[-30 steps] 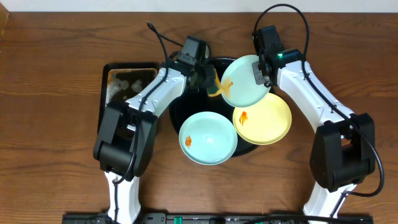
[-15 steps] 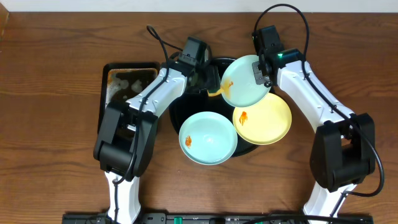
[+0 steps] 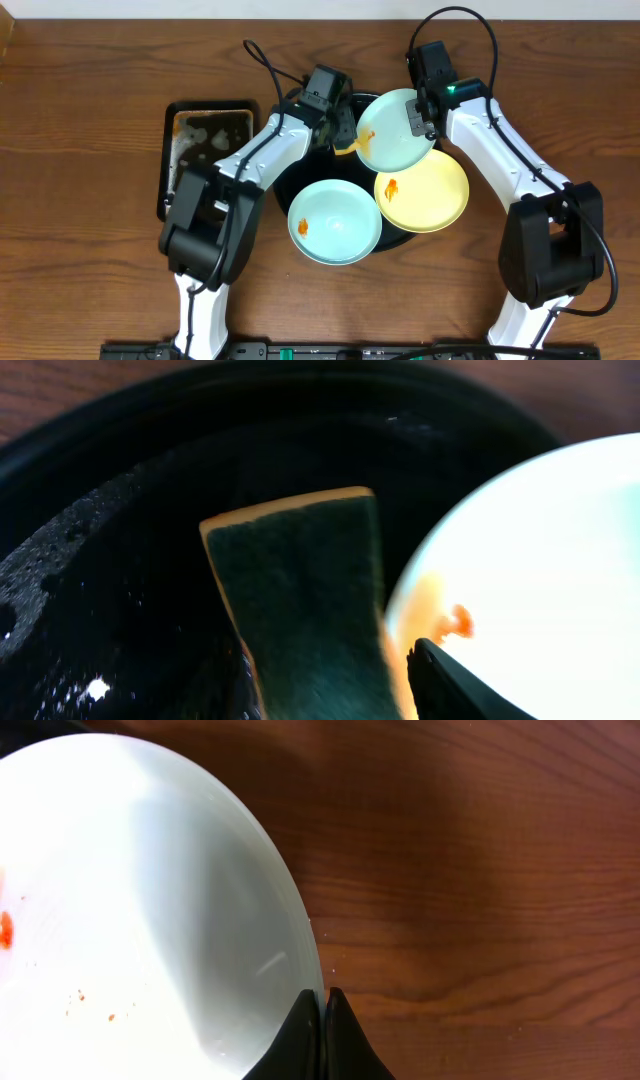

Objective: Clean dirty plates on tray and stack at the side

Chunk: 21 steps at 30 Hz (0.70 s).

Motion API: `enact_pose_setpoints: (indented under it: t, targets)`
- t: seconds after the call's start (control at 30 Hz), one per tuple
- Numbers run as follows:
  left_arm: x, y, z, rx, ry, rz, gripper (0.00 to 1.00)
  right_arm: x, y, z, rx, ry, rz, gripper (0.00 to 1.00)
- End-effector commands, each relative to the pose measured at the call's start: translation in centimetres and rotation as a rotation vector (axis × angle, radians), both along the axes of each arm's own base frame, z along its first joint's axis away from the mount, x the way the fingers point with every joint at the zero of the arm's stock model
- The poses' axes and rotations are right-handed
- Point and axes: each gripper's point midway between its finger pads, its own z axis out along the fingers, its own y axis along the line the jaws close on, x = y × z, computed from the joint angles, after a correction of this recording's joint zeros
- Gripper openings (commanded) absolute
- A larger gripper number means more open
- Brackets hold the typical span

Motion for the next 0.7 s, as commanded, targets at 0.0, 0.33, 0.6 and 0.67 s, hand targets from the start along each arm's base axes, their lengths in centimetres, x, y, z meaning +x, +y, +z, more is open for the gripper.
enact_pose_setpoints:
  t: [0.0,0.33,0.6,0.67]
  targets:
    - [0.1,0.4,-2.2,0.04,0.018,-0.005,0.55,-0.1,-0.2,-0.6,0.005,0.016,-0.015,0.01]
    - [0.0,0.1,-3.3,0.045,0.029,-0.014,0.19,-0.2,-0.2,-0.7,0.004,0.019,-0.014,0.01]
    - [-0.1,0.3,-1.2,0.053,0.003,-0.04,0.07,-0.2,-0.3,-0.7,0.004,0.021,-0.015,0.01]
    - [0.0,0.3,0.2,0.045,-0.022,-0.048,0.08,-0.2,-0.2,-0.7,0.004,0.021,-0.015,0.01]
